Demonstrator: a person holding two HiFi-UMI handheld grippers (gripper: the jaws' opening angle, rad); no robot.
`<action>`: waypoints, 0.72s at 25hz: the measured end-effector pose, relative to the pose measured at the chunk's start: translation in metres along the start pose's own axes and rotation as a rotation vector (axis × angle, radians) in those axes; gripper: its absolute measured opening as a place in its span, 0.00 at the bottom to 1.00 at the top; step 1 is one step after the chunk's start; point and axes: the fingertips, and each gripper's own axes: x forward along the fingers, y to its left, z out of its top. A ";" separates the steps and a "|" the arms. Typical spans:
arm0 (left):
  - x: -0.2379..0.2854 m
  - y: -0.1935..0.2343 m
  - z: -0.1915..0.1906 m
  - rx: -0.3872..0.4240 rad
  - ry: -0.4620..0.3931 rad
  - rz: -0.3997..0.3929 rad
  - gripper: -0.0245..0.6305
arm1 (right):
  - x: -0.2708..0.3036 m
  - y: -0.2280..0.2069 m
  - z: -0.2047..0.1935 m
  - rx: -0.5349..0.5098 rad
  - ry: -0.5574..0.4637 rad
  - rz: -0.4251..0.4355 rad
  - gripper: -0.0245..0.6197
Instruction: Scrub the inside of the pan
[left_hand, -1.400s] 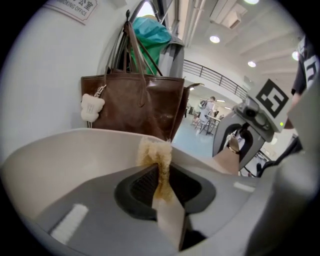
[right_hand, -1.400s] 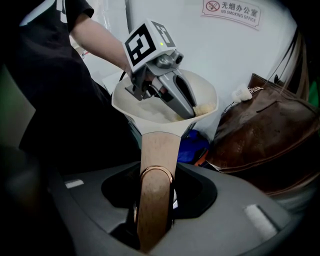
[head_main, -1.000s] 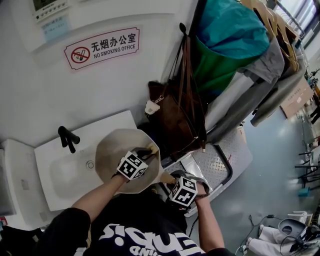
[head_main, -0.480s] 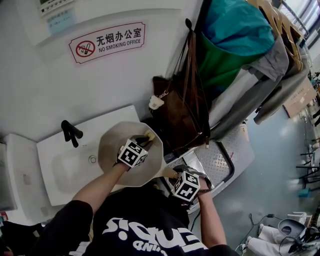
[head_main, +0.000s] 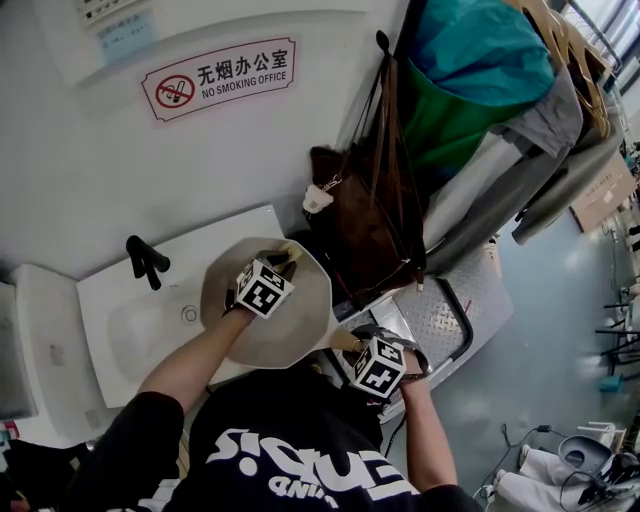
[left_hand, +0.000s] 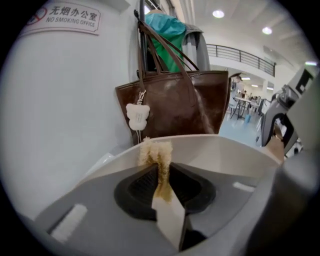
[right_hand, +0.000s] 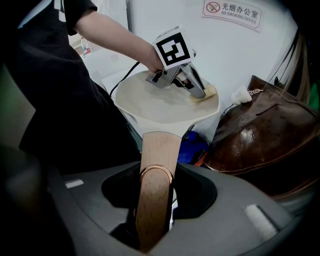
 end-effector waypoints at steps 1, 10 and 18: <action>-0.001 0.003 -0.002 0.037 0.019 0.016 0.14 | 0.000 0.000 0.000 0.000 -0.001 0.001 0.29; -0.014 0.038 -0.026 0.443 0.230 0.159 0.14 | 0.000 -0.001 0.000 -0.001 -0.011 0.010 0.29; -0.032 0.058 -0.038 0.607 0.383 0.163 0.14 | 0.000 -0.003 0.000 -0.011 -0.015 0.015 0.29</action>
